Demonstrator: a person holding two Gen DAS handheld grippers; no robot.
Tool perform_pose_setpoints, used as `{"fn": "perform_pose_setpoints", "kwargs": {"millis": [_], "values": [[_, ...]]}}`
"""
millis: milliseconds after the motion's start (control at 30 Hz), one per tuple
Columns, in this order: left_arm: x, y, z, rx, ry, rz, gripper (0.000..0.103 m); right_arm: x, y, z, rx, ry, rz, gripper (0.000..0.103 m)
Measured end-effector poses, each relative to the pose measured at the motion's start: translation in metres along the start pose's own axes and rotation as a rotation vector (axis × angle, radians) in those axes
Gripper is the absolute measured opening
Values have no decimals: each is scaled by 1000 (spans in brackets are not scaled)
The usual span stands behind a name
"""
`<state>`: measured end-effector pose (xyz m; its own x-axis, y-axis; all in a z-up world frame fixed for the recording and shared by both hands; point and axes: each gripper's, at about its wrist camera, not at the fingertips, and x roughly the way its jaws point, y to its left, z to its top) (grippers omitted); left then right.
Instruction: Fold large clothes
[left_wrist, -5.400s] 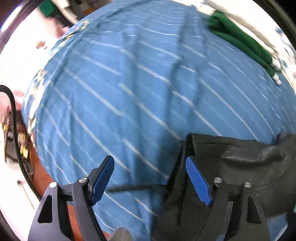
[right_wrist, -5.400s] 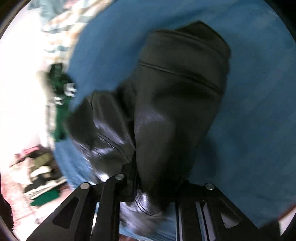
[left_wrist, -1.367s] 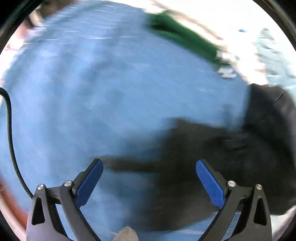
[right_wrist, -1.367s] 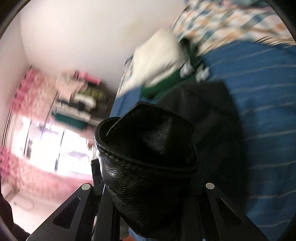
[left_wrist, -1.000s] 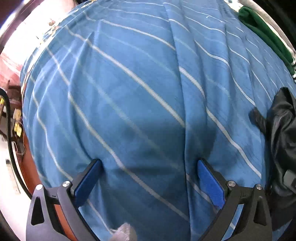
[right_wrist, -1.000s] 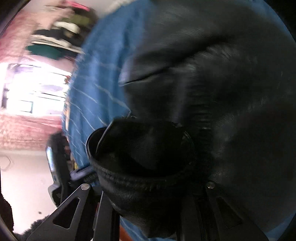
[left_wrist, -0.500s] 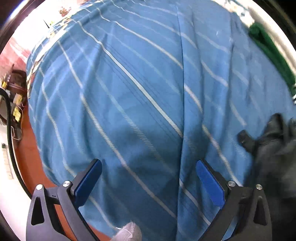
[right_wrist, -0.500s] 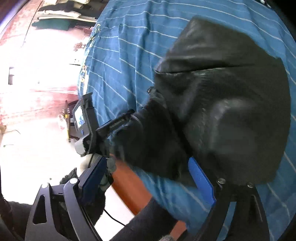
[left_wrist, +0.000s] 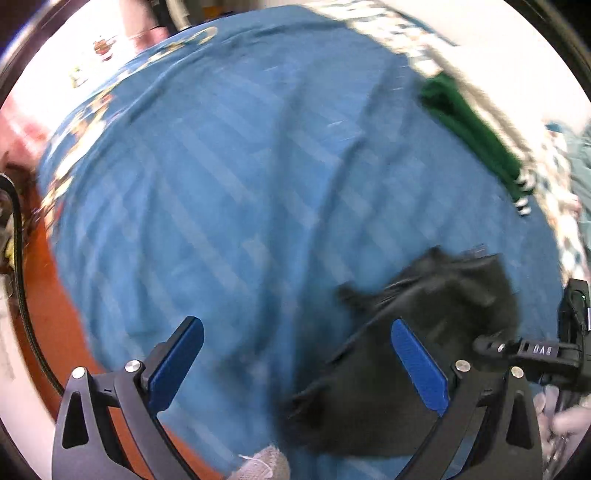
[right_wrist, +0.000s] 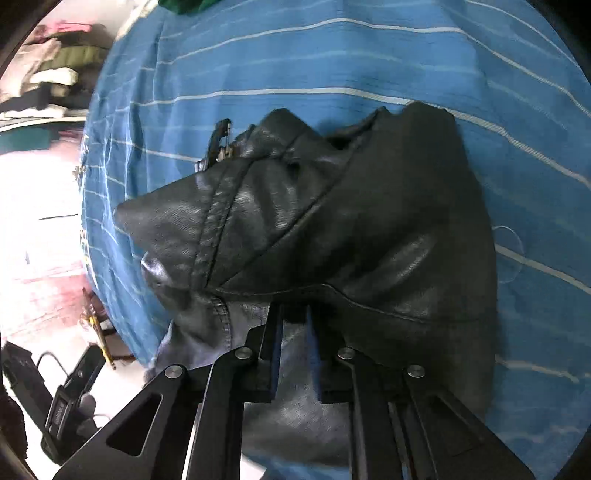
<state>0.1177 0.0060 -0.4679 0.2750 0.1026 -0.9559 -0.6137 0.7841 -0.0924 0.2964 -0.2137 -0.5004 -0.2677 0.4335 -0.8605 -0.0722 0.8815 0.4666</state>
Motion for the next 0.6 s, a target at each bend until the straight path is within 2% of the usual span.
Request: {"fn": "perform_pose_setpoints", "kwargs": {"millis": [33,100,167,267,300,367,433,467,500,567,600], "values": [[2,-13,6,18,-1,-16,103,-14,4,0,-7,14,13,18],[7,-29,11,48,-7,-42,103,-43,13,-1,-29,-48,84,18],[16,-43,16,76,-9,-51,103,-59,15,4,-45,-104,71,18],[38,-65,23,128,-3,-34,103,-27,5,31,39,-104,70,16],[49,-70,25,143,5,-26,103,-3,4,43,75,-81,52,16],[68,-75,27,160,30,4,103,24,11,63,96,-91,18,13],[84,-74,28,157,60,18,103,24,19,68,59,-103,-35,13],[86,-72,28,146,72,26,103,22,28,70,15,-82,-73,13],[85,-67,26,118,82,21,103,19,25,72,-3,-61,-74,15],[70,-54,18,66,78,-22,103,0,20,70,-6,-27,12,17],[58,-46,11,40,69,-41,103,-13,15,65,-16,-32,63,23]]}}
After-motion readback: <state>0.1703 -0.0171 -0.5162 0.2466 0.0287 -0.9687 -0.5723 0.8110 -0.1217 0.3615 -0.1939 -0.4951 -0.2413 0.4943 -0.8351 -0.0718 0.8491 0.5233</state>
